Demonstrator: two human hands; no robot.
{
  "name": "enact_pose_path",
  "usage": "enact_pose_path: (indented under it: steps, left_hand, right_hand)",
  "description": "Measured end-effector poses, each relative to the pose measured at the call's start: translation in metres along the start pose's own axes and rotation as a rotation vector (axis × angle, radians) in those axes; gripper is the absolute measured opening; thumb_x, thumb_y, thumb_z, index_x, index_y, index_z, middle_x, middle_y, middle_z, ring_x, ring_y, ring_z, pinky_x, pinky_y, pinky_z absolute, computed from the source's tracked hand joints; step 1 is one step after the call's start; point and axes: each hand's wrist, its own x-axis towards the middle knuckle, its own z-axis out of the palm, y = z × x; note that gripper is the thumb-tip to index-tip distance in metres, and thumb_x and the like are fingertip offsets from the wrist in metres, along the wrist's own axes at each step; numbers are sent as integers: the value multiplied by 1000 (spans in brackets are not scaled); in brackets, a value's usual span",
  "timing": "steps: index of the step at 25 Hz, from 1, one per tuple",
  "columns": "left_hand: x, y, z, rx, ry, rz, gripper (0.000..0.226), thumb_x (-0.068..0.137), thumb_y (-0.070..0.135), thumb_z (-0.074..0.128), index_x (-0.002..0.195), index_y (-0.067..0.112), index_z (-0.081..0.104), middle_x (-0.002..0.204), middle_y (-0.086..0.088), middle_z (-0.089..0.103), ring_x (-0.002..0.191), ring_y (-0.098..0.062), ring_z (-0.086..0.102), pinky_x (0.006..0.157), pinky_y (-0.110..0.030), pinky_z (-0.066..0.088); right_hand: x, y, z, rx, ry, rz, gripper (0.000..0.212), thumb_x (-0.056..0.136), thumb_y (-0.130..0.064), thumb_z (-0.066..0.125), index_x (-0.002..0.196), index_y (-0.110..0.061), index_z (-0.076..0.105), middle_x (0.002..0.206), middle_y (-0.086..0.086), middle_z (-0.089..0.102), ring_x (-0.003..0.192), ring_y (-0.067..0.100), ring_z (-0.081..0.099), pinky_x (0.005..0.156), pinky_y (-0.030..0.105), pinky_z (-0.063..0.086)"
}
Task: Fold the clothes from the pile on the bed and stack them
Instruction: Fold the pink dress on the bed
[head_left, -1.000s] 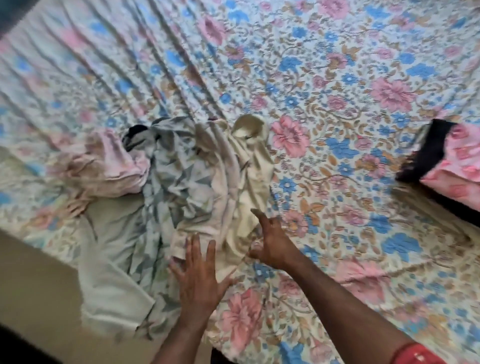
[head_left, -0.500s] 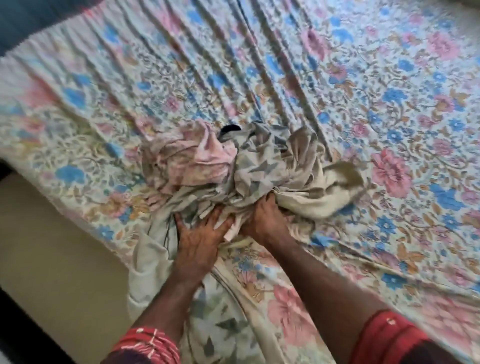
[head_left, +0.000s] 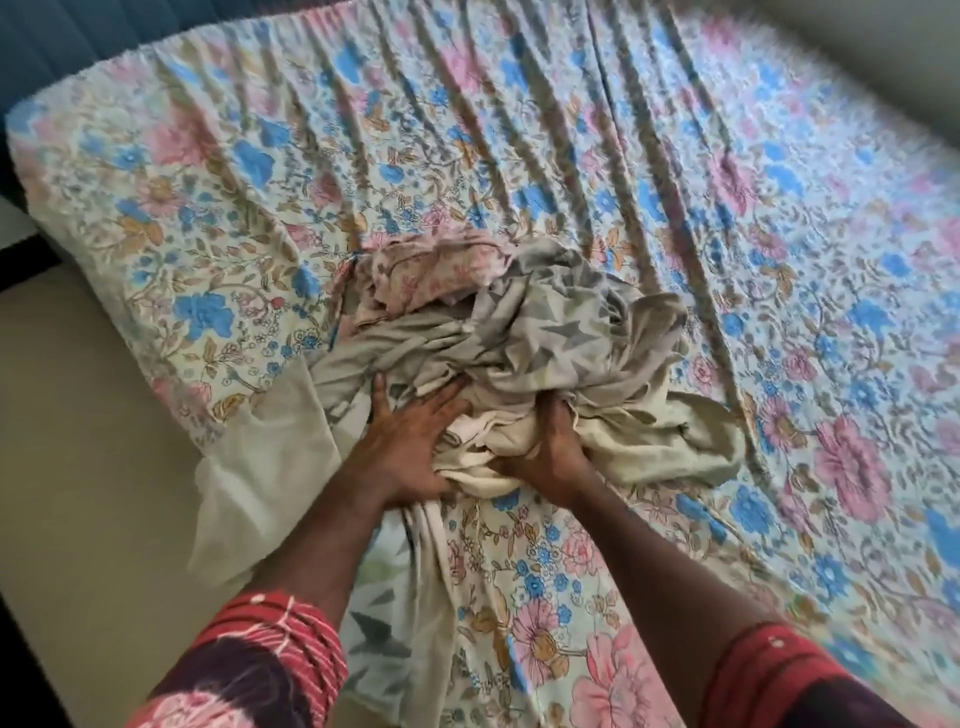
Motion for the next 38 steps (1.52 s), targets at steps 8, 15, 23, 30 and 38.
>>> enact_pose_path:
  steps: [8, 15, 23, 30, 38]
  left_hand:
    - [-14, 33, -1, -451, 341, -121, 73, 78, 86, 41, 131, 40, 59, 146, 17, 54, 129, -5, 52, 122, -64, -5]
    - [83, 32, -95, -718, 655, -355, 79, 90, 28, 73, 152, 45, 28, 160, 0, 28, 146, -30, 30, 116, -66, 21]
    - [62, 106, -69, -535, 1019, -585, 33, 95, 19, 65, 128, 18, 69, 129, -4, 66, 128, -28, 51, 109, -37, 27]
    - [-68, 268, -18, -367, 1048, -434, 43, 97, 41, 46, 128, 17, 64, 125, -2, 66, 121, -24, 56, 107, -52, 35]
    - [-122, 364, 100, -273, 372, -528, 42, 96, 23, 62, 135, 39, 60, 154, 17, 40, 147, -4, 20, 122, -55, 4]
  right_hand:
    - [-17, 35, 23, 172, -6, -131, 107, 80, -30, 88, 157, -34, 14, 148, -26, 29, 135, -18, 32, 110, 8, 30]
    - [-7, 52, 45, 147, 17, -297, 101, 83, -30, 79, 159, -23, 14, 149, -7, 27, 134, -11, 25, 104, -4, 15]
    - [0, 71, 30, 355, -100, -472, 74, 95, -16, 72, 152, -22, 25, 140, -23, 42, 122, -18, 40, 105, 3, 30]
    - [-48, 93, -74, 556, -589, -358, 57, 93, -4, 68, 147, -12, 51, 111, -1, 72, 77, -7, 69, 64, 13, 55]
    - [-139, 184, -130, 1057, -941, 212, 63, 103, -53, 49, 141, -2, 55, 136, 31, 61, 125, 48, 58, 110, 64, 42]
